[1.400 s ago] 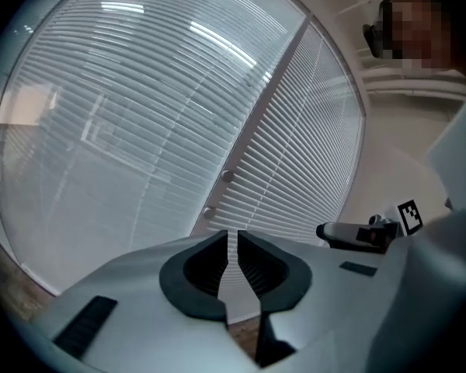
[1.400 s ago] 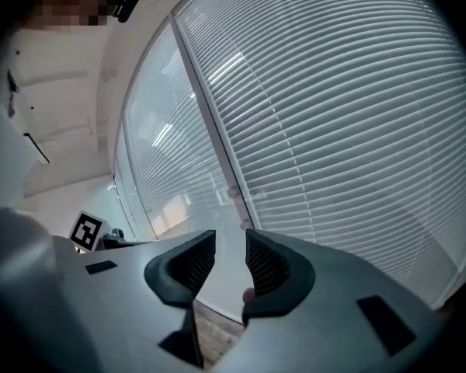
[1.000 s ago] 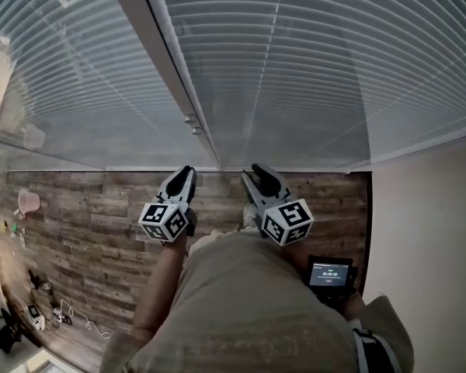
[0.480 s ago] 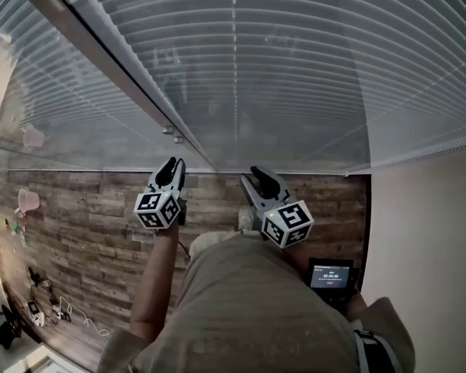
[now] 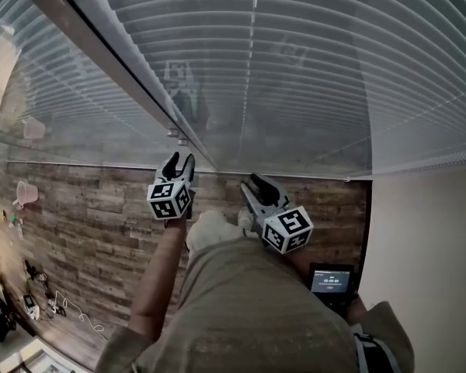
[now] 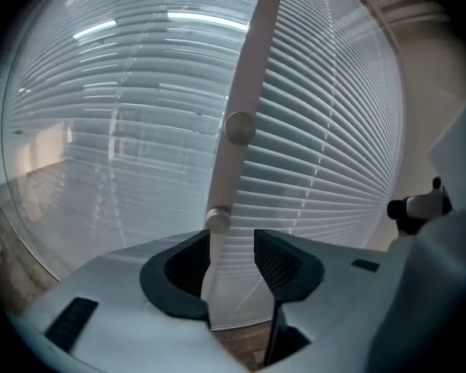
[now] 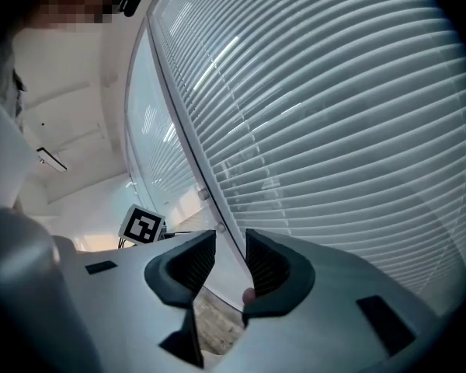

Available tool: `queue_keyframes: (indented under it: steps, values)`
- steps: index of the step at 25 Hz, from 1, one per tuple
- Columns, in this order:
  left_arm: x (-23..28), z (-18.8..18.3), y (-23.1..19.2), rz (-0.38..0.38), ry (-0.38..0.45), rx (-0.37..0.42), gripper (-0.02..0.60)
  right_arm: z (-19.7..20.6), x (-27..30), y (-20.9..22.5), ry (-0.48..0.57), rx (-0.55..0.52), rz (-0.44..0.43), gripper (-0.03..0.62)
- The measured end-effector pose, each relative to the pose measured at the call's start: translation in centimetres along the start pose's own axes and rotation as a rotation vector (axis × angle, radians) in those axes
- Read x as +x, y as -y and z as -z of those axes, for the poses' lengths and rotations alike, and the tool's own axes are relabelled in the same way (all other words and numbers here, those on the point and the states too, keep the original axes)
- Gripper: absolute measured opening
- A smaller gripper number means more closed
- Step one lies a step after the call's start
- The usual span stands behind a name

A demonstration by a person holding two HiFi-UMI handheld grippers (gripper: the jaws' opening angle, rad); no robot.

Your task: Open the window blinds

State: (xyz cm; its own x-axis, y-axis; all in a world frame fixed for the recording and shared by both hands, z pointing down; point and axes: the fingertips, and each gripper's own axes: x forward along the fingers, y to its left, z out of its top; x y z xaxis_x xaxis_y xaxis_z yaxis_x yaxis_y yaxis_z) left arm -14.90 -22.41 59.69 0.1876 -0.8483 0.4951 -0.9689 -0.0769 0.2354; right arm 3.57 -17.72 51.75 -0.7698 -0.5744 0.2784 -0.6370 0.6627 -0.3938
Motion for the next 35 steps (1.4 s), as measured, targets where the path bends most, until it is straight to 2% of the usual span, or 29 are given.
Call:
queue_keyframes:
  steps: [3, 6, 9, 13, 21, 25, 27, 30, 35]
  values:
    - [0.3, -0.6, -0.8, -0.008, 0.023, -0.013, 0.172, -0.2, 0.8, 0.3, -0.005, 0.006, 0.029, 0.129]
    - [0.8, -1.1, -1.1, 0.019, 0.037, -0.006, 0.172, -0.6, 2.3, 0.5, 0.0, 0.019, 0.074, 0.129]
    - [1.1, -1.2, -1.3, 0.074, 0.012, -0.013, 0.172, -1.2, 4.0, -0.8, 0.013, 0.033, 0.113, 0.129]
    - [1.6, -0.5, -1.6, 0.132, -0.037, 0.018, 0.172, -0.5, 6.0, -2.7, 0.023, 0.048, 0.145, 0.129]
    - [2.3, -2.8, -0.1, 0.168, -0.072, 0.049, 0.149, -2.6, 6.1, -2.9, 0.074, 0.022, 0.211, 0.121]
    - [1.8, -2.5, -1.3, 0.127, -0.075, -0.033, 0.14, -3.6, 6.2, -1.8, 0.068, -0.012, 0.194, 0.121]
    - [1.7, -1.7, -2.2, 0.118, -0.081, -0.125, 0.138, -4.7, 6.4, -1.0, 0.089, -0.066, 0.189, 0.12]
    - [1.3, -1.4, -2.9, 0.143, -0.074, -0.27, 0.137, -6.3, 6.7, -0.7, 0.109, -0.132, 0.162, 0.118]
    - [3.6, -3.4, -5.1, 0.162, -0.023, -0.436, 0.135, -6.6, 11.4, 0.5, 0.059, -0.124, 0.059, 0.115]
